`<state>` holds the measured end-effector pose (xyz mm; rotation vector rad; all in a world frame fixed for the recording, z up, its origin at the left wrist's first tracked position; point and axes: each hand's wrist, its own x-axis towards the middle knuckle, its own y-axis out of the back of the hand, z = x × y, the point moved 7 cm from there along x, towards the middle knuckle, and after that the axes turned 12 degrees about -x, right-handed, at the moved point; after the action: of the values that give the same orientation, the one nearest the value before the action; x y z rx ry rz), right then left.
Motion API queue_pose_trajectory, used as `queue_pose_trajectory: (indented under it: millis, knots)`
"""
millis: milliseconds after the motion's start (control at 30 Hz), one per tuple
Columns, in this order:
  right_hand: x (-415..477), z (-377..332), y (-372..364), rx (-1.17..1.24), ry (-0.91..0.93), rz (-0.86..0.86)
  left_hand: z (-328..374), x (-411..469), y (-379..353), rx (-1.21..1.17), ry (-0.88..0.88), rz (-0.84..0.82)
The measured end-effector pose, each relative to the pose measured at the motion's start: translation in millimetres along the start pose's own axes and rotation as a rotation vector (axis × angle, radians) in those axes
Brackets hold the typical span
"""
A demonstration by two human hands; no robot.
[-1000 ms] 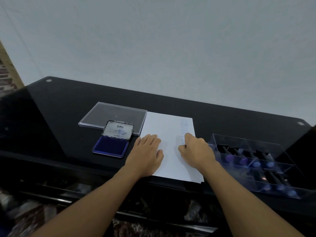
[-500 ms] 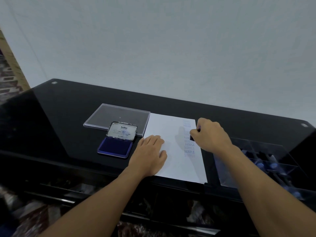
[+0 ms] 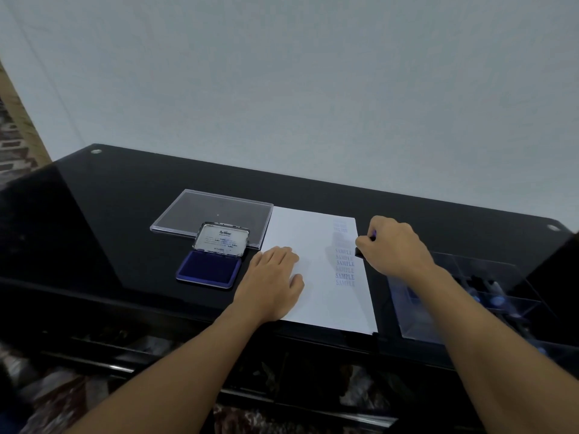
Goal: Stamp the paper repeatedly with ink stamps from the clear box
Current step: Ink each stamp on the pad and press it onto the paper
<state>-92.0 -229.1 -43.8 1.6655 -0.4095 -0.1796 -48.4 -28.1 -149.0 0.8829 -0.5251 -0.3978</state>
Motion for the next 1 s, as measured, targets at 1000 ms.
queue_pose_trajectory:
  millis: [1000]
  knots:
    - [-16,-158,-14,0.095,0.316,-0.072,-96,-38,140,-0.078,0.320,0.069]
